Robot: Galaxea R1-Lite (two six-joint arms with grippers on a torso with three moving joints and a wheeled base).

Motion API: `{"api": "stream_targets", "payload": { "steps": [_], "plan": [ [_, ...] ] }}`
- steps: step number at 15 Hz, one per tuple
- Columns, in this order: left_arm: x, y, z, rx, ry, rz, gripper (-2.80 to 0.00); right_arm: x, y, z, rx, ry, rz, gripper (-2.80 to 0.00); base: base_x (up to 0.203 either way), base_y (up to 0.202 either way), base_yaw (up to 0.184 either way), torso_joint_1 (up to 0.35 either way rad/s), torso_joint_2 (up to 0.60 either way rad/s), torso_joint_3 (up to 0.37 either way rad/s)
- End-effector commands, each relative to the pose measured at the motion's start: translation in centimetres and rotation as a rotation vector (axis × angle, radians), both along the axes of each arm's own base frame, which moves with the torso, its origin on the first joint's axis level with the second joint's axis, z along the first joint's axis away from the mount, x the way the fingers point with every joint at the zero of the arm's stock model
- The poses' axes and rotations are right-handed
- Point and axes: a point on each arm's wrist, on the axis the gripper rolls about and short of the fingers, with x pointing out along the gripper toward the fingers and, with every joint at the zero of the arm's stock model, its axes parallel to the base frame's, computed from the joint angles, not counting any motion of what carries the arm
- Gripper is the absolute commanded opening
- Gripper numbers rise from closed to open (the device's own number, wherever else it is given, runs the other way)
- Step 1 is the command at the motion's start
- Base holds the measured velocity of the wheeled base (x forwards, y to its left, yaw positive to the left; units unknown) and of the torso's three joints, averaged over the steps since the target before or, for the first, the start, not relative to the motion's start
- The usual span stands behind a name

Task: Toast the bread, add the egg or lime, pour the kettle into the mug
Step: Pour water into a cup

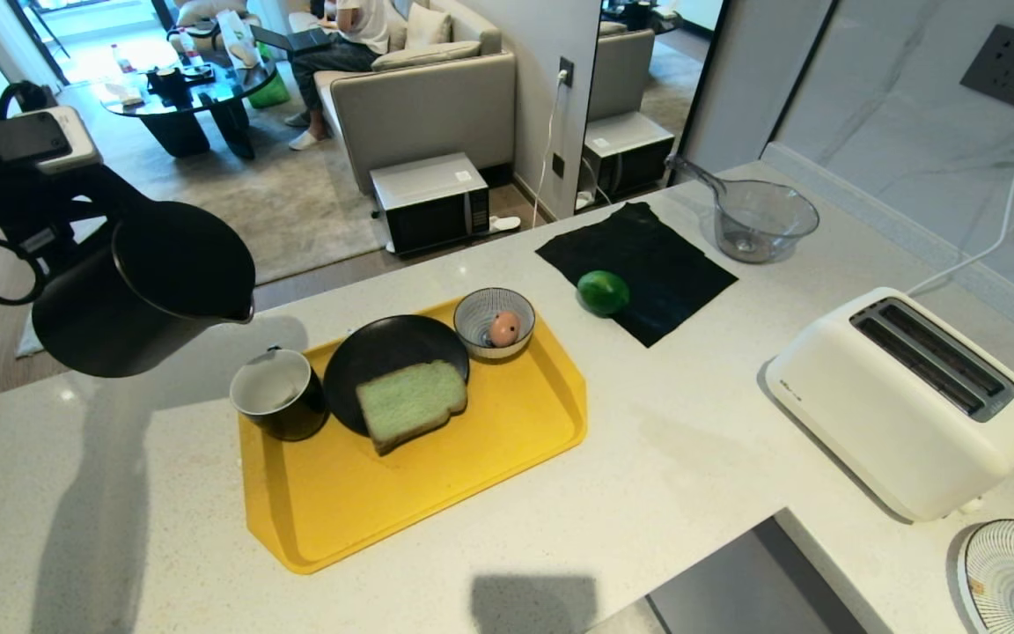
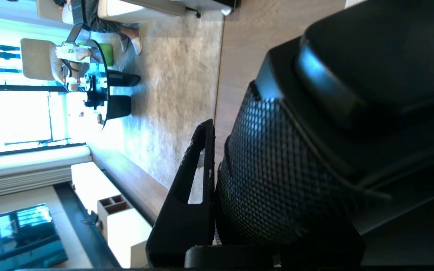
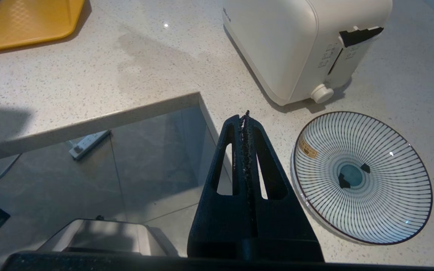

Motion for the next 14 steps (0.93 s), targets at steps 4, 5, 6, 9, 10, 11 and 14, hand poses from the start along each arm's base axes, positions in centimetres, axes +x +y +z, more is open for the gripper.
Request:
{"api": "stream_targets", "payload": {
  "steps": [4, 5, 6, 9, 10, 11, 14],
  "plan": [
    [0.1, -0.4, -0.1, 0.041, 0.011, 0.018, -2.8, 0.0, 0.0, 0.0, -0.001, -0.001, 0.0, -2.8, 0.0, 0.0, 0.0, 0.0, 0.0, 0.0],
    [0.1, -0.7, 0.0, 0.048, 0.017, 0.027, -2.8, 0.0, 0.0, 0.0, -0.001, -0.001, 0.001, -2.8, 0.0, 0.0, 0.0, 0.0, 0.0, 0.0],
    [0.2, -1.0, 0.3, 0.064, 0.012, 0.021, -2.8, 0.0, 0.0, 0.0, -0.001, 0.001, 0.001, -2.8, 0.0, 0.0, 0.0, 0.0, 0.0, 0.0],
    [0.3, -1.4, 0.3, 0.126, 0.02, 0.031, -2.8, 0.0, 0.0, 0.0, -0.002, -0.001, 0.001, -2.8, 0.0, 0.0, 0.0, 0.0, 0.0, 0.0],
    [0.2, -1.4, 0.3, 0.154, 0.028, 0.037, -2.8, 0.0, 0.0, 0.0, -0.001, -0.001, 0.001, -2.8, 0.0, 0.0, 0.0, 0.0, 0.0, 0.0],
    [0.1, -1.5, 0.2, 0.176, 0.038, 0.04, -2.8, 0.0, 0.0, 0.0, -0.001, -0.001, 0.001, -2.8, 0.0, 0.0, 0.0, 0.0, 0.0, 0.0],
    [0.1, -1.7, 0.4, 0.192, 0.039, 0.043, -2.8, 0.0, 0.0, 0.0, -0.001, 0.0, 0.0, -2.8, 0.0, 0.0, 0.0, 0.0, 0.0, 0.0]
  ]
}}
